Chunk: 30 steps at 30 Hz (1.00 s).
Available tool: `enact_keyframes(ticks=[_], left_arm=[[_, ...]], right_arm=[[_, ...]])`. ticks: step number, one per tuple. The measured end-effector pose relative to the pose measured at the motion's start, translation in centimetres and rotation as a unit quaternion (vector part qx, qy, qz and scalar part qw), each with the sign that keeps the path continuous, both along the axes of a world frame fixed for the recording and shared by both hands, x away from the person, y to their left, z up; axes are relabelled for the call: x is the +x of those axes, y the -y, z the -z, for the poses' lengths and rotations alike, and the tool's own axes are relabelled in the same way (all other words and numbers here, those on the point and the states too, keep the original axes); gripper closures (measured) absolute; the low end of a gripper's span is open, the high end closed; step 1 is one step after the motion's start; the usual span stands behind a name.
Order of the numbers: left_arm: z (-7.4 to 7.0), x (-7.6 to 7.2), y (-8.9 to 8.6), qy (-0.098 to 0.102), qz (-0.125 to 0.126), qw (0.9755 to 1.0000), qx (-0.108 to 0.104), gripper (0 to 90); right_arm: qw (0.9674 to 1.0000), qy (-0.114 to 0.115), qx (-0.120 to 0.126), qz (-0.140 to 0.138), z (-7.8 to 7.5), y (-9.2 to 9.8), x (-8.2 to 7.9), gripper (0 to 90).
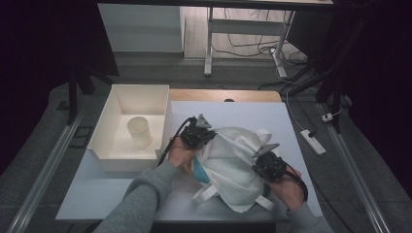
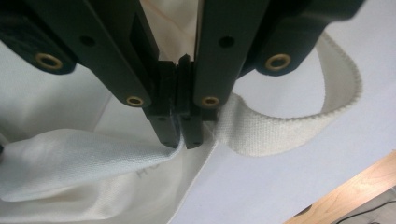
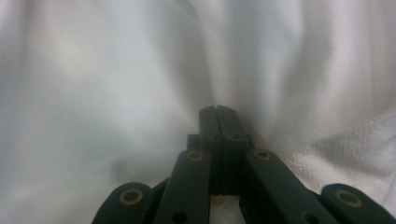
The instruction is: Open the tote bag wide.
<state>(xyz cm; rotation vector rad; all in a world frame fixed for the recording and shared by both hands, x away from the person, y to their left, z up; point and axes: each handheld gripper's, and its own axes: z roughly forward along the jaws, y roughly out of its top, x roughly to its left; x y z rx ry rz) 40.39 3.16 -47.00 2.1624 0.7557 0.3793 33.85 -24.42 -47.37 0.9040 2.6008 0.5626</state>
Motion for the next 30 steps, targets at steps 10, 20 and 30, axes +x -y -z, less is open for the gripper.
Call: enact_keyframes(ticks=[10, 20, 30], left_arm=[[0.0, -0.4, 0.4, 0.003, -0.001, 1.0, 0.007, 87.8], [0.1, -0.4, 0.3, 0.001, 0.004, 1.0, 0.004, 87.9], [0.4, -0.6, 1.1, 0.005, 0.02, 0.9995, 0.023, 87.9]], right_arm=[[0.9999, 0.002, 0.017, 0.0, 0.2, 0.7, 0.3, 90.0], [0.9971, 0.073, 0.004, 0.019, 0.3, -2.0, 2.5, 90.0], [0.9935, 0.062, 0.055, 0.078, 1.2, 0.5, 5.1, 90.0]])
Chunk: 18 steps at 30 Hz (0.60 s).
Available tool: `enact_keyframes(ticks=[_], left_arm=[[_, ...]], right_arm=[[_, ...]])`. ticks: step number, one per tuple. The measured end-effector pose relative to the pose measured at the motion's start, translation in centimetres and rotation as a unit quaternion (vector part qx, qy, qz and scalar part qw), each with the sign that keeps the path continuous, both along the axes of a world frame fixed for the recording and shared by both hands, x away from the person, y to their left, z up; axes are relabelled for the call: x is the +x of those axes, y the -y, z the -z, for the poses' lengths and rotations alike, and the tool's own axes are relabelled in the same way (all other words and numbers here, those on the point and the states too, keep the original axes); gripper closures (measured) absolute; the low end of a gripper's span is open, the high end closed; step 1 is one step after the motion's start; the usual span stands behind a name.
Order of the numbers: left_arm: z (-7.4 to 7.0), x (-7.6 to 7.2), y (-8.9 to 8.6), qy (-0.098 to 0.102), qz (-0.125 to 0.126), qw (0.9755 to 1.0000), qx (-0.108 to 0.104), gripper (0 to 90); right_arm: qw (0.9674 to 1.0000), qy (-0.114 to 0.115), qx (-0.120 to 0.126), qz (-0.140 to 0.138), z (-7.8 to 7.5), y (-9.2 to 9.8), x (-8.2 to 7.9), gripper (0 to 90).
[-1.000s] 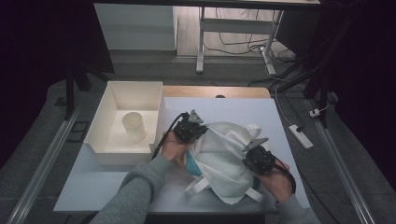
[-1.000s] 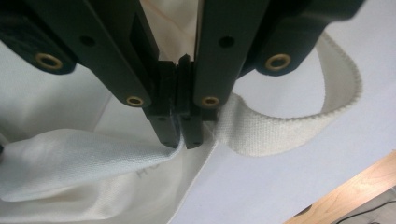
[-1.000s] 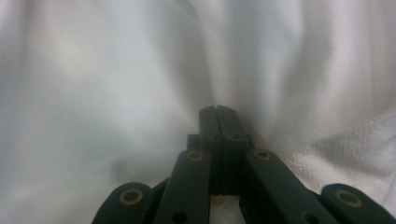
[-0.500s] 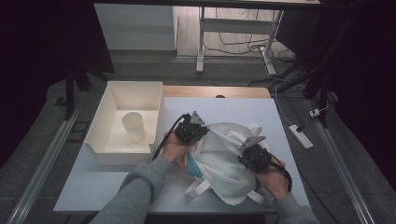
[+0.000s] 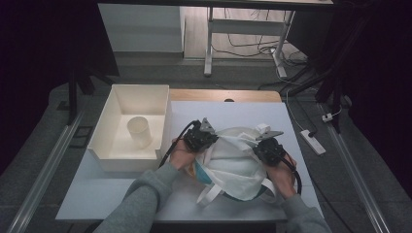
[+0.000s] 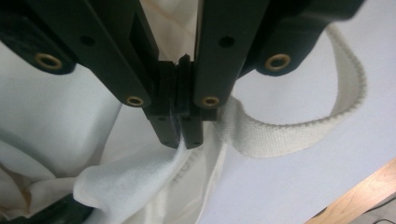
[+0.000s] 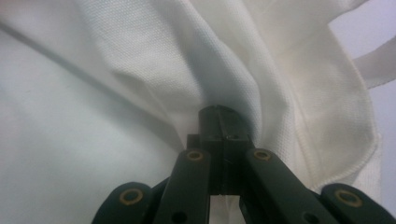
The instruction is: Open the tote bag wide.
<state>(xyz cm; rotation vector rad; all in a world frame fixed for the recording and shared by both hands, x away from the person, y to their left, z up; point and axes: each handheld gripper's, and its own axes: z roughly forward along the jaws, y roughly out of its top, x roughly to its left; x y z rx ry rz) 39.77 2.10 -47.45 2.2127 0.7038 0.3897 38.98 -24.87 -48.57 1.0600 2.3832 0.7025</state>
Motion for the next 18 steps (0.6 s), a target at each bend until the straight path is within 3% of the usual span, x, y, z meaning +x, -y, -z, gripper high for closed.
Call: enact_keyframes(ticks=[6, 9, 12, 14, 18], left_arm=[[0.0, 0.1, -0.3, -0.003, -0.003, 1.0, -0.007, 87.8], [0.0, 0.1, -0.4, -0.003, -0.002, 1.0, -0.007, 87.8], [0.0, 0.1, -0.3, -0.001, -0.003, 1.0, -0.006, 87.8], [0.0, 0.1, -0.4, -0.001, -0.004, 1.0, -0.007, 87.8], [0.0, 0.1, -0.3, 0.0, -0.005, 1.0, -0.007, 87.8]], right_arm=[[0.9998, -0.001, 0.01, -0.018, -0.5, 0.0, -0.5, 90.0], [0.9977, -0.01, 0.03, -0.06, -1.8, -0.5, -2.0, 90.0], [0.9921, -0.04, 0.031, -0.115, -2.5, -1.6, -4.0, 90.0], [0.9864, -0.055, 0.04, -0.15, -2.7, -2.4, -5.4, 90.0], [0.9767, -0.083, 0.046, -0.193, -2.5, -4.1, -7.1, 90.0]])
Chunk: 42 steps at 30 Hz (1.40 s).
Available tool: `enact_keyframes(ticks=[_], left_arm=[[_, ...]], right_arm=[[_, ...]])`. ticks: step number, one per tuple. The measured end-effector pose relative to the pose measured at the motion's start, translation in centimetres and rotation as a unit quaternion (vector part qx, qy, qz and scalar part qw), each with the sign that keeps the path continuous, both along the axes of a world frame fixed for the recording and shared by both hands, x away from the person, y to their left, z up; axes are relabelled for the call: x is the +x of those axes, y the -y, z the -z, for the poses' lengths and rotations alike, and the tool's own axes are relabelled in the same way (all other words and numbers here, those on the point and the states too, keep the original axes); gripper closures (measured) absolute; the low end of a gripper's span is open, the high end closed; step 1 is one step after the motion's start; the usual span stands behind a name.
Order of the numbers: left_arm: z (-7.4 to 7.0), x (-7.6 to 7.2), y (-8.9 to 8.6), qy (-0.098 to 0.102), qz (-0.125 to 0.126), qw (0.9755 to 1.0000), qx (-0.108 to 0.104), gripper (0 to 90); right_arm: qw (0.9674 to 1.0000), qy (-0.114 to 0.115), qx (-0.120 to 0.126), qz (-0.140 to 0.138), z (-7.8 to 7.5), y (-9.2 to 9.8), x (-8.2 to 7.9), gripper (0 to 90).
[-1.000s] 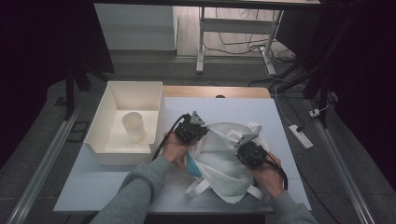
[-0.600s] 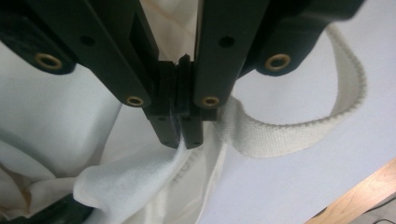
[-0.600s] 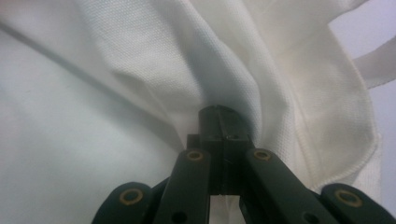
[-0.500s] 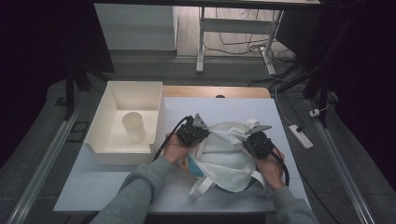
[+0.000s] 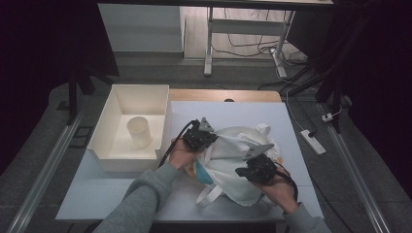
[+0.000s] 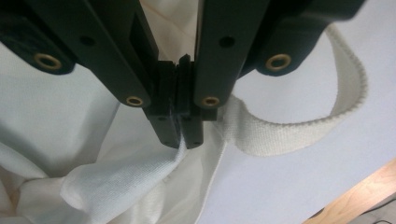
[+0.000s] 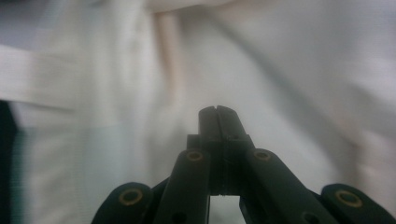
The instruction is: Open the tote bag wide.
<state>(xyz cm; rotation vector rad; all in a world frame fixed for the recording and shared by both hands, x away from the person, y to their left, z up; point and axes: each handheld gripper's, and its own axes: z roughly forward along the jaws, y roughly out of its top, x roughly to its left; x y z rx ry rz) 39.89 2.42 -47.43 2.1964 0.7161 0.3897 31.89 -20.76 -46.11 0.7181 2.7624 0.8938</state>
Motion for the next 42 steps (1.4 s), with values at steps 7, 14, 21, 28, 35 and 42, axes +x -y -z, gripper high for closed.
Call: enact_keyframes(ticks=[7, 14, 21, 28, 35, 42], left_arm=[[0.1, 0.1, 0.1, 0.001, -0.003, 1.0, -0.002, 87.9], [0.0, 1.3, 0.2, 0.001, -0.002, 1.0, -0.002, 87.9], [0.2, 2.0, 0.0, -0.005, -0.002, 1.0, -0.006, 87.9], [0.3, 2.0, 0.0, -0.011, -0.004, 0.9999, -0.002, 87.9], [0.0, 1.7, 0.0, -0.015, -0.001, 0.9998, -0.009, 86.1], [-1.0, 0.7, -0.3, -0.019, 0.013, 0.9989, -0.042, 68.6]], right_arm=[[0.9996, -0.013, -0.009, -0.026, 1.3, -2.0, -1.2, 90.0], [0.9994, -0.011, 0.02, -0.027, 1.7, -3.5, -1.2, 90.0], [0.9988, -0.008, 0.021, -0.044, 2.1, -5.0, -0.9, 90.0], [0.997, -0.038, 0.012, -0.067, 2.9, -5.0, -1.7, 90.0], [0.9976, -0.023, 0.034, -0.056, 2.5, -4.4, -1.4, 90.0], [0.996, 0.029, 0.084, -0.007, 0.1, -1.4, -0.4, 90.0]])
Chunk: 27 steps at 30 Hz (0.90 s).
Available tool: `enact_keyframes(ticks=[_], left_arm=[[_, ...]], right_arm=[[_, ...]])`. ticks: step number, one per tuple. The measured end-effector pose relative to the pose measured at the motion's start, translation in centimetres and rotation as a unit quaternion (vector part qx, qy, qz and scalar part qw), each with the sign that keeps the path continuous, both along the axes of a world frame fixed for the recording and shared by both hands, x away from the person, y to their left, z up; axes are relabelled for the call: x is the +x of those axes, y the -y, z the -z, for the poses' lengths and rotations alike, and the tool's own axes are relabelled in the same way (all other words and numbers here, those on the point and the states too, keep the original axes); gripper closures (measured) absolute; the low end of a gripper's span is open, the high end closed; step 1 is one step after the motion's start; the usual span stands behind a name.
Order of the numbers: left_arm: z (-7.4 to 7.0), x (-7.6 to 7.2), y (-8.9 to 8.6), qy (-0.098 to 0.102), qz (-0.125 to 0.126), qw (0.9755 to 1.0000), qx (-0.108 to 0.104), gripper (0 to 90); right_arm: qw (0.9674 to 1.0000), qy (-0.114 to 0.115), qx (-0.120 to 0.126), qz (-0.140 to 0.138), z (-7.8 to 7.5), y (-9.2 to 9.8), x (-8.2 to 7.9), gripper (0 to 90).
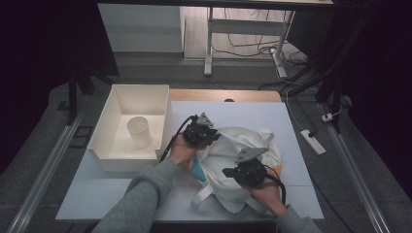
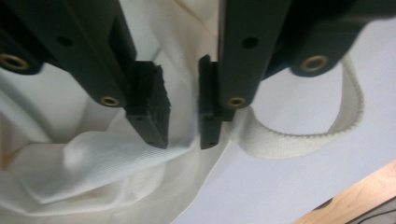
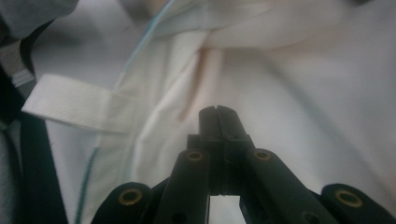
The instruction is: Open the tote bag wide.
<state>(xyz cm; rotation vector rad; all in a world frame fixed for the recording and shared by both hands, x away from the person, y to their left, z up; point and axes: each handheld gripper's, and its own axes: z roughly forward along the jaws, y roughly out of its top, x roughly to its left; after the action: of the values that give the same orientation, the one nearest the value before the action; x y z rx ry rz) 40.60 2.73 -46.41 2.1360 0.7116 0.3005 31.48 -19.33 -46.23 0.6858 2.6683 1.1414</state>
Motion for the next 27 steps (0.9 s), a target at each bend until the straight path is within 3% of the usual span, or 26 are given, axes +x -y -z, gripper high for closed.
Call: enact_keyframes(ticks=[7, 13, 16, 20, 23, 27], left_arm=[[-1.0, -1.4, -0.8, -0.018, 0.014, 0.9996, -0.018, 53.3], [-1.5, -2.8, -1.9, -0.03, 0.023, 0.9992, -0.009, 48.0], [-2.0, -3.5, -2.5, -0.034, 0.026, 0.999, -0.015, 45.5], [-2.6, -4.6, -3.0, -0.044, 0.044, 0.9976, -0.029, 43.3], [-3.1, -5.6, -2.8, -0.036, 0.054, 0.9977, -0.019, 42.0], [-4.1, -6.7, -3.0, -0.024, 0.06, 0.9976, -0.026, 41.6]], right_arm=[[0.9994, 0.012, 0.023, 0.024, -0.9, 2.8, 0.9, 90.0], [0.9983, 0.015, 0.035, 0.043, -1.2, 4.6, 1.7, 90.0], [0.9976, 0.023, 0.04, 0.052, -1.4, 5.3, 1.8, 71.3], [0.9966, 0.027, 0.055, 0.056, -1.7, 6.2, 1.7, 63.5], [0.9958, 0.032, 0.06, 0.062, -1.9, 6.8, 1.7, 58.3], [0.9947, 0.041, 0.063, 0.069, -2.0, 7.5, 1.7, 54.1]])
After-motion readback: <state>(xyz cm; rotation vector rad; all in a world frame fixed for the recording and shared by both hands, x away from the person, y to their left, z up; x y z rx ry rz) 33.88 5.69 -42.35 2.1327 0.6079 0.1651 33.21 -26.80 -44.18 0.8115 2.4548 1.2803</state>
